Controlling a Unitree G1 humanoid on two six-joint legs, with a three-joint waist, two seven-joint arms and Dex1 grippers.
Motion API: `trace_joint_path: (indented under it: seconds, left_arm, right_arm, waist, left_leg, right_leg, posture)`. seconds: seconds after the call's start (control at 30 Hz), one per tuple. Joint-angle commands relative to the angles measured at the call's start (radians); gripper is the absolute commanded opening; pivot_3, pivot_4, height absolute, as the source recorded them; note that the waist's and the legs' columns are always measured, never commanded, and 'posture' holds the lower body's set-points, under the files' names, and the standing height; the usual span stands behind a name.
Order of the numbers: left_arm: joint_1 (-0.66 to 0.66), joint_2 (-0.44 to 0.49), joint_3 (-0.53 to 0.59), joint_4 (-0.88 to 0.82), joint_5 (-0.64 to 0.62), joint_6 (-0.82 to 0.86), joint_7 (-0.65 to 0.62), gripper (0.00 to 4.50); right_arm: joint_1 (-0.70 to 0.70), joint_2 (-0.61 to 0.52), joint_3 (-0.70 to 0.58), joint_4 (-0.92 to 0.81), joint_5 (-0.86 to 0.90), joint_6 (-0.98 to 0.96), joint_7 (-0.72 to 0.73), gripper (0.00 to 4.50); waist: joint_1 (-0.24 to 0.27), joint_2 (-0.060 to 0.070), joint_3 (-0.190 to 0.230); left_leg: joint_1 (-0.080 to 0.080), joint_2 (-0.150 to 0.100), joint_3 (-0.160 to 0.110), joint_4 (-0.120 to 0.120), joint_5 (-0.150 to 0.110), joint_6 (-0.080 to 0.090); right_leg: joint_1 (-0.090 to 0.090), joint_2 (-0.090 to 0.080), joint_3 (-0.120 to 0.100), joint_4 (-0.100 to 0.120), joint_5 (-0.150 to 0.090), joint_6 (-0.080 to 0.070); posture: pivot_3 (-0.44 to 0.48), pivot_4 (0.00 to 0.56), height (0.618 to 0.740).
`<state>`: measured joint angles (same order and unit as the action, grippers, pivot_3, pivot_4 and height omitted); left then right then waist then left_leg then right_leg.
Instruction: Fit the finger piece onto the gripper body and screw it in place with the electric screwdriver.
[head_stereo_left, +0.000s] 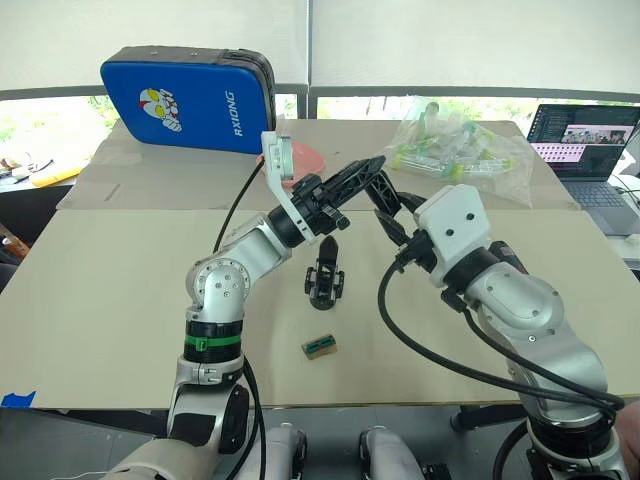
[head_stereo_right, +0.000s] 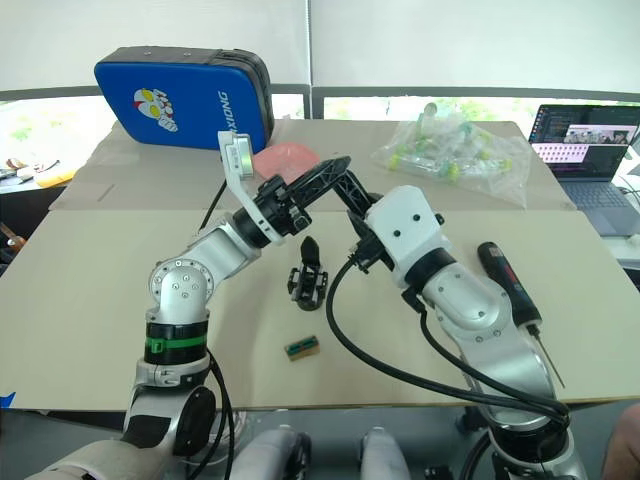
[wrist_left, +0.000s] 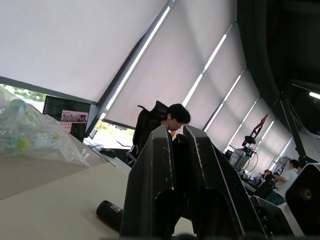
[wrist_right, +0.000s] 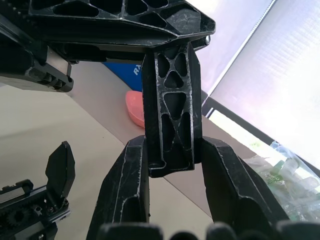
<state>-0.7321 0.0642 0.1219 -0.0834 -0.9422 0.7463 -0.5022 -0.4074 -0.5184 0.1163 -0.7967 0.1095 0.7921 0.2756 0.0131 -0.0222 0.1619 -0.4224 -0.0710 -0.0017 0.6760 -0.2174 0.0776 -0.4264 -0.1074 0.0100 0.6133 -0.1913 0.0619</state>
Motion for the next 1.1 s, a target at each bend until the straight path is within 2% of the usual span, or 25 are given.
trace_joint_path:
  seconds: [0.03,0.07,0.17,0.3,0.4,0.5,0.57,0.67,0.83,1.1]
  left_arm:
    - [-0.036,-0.007,0.021,-0.049,-0.025,-0.031,0.004,0.0]
    - [-0.05,-0.011,0.032,-0.038,-0.033,-0.034,0.011,0.0]
    - [-0.095,0.0,0.056,0.001,-0.044,-0.035,-0.007,0.0]
    - [-0.131,0.124,0.017,0.042,-0.034,0.022,-0.209,0.0]
    - [-0.169,0.24,-0.053,0.108,0.008,0.045,-0.405,0.0]
    - [-0.208,0.313,-0.132,0.163,0.062,0.033,-0.579,0.0]
    - [-0.228,0.347,-0.19,0.193,0.106,0.022,-0.682,0.0]
    - [-0.236,0.367,-0.274,0.217,0.179,-0.013,-0.797,0.0]
    - [-0.24,0.321,-0.307,0.235,0.229,-0.031,-0.823,0.0]
    - [-0.241,0.313,-0.304,0.217,0.231,0.028,-0.838,0.0]
  right_arm:
    - [0.022,-0.003,-0.041,-0.048,-0.001,-0.007,0.009,1.58]
    - [0.034,-0.015,-0.064,-0.053,0.005,-0.008,0.023,2.12]
    - [0.065,-0.111,-0.163,-0.04,0.027,-0.062,0.128,3.12]
    - [0.089,-0.213,-0.345,0.003,0.199,-0.112,0.339,4.47]
    - [0.066,-0.263,-0.507,0.025,0.546,0.114,0.476,4.47]
    - [0.011,-0.334,-0.579,0.083,0.818,0.315,0.486,4.47]
    - [-0.006,-0.395,-0.556,0.099,0.866,0.355,0.501,4.47]
    - [-0.06,-0.422,-0.502,0.146,0.994,0.453,0.454,4.47]
    - [-0.152,-0.394,-0.39,0.216,1.147,0.583,0.322,4.47]
    - [-0.246,-0.341,-0.294,0.267,1.26,0.582,0.181,4.47]
  waist:
    - [0.0,0.0,0.0]
    - [0.002,0.0,0.0]
    - [0.006,0.0,0.0]
    - [0.0,0.0,0.0]
    - [-0.003,0.0,0.0]
    - [-0.003,0.0,0.001]
    - [-0.002,0.0,0.001]
    - [-0.001,0.0,0.001]
    - [-0.001,0.0,0.001]
    - [-0.001,0.0,0.001]
  left_leg:
    - [0.0,0.0,0.0,0.0,0.0,0.0]
    - [0.0,0.0,0.0,0.0,0.0,0.0]
    - [-0.001,0.0,-0.001,0.0,0.0,0.0]
    - [0.0,-0.001,0.0,0.0,0.0,0.001]
    - [0.001,0.0,0.0,-0.001,-0.001,0.001]
    - [0.001,0.001,0.0,-0.001,0.0,0.001]
    - [0.001,0.002,0.0,0.0,-0.001,0.002]
    - [0.0,0.002,0.0,-0.001,-0.002,0.004]
    - [-0.005,0.002,0.0,0.0,-0.003,0.005]
    - [-0.015,0.001,0.0,0.001,-0.002,0.004]
  right_leg:
    - [0.0,0.0,0.0,0.0,0.0,0.0]
    - [0.0,0.0,0.0,0.0,0.0,0.0]
    - [0.0,0.0,-0.001,-0.001,0.0,0.0]
    - [0.002,0.001,-0.001,-0.002,0.0,0.0]
    - [0.002,0.002,-0.001,-0.002,0.0,0.0]
    - [0.002,0.002,-0.001,-0.002,0.0,0.0]
    - [0.002,-0.002,-0.001,-0.002,0.0,0.0]
    - [0.002,-0.006,-0.001,-0.004,0.0,-0.001]
    - [-0.002,-0.011,0.002,-0.005,0.0,-0.001]
    - [-0.013,-0.011,0.003,-0.002,0.0,0.0]
  posture:
    - [0.0,0.15,0.74]
    - [0.0,0.15,0.74]
    - [0.0,0.15,0.74]
    - [0.0,0.15,0.74]
    - [0.0,0.15,0.74]
    - [0.0,0.15,0.74]
    - [0.0,0.15,0.74]
    - [0.0,0.15,0.74]
    - [0.0,0.15,0.74]
    - [0.0,0.15,0.74]
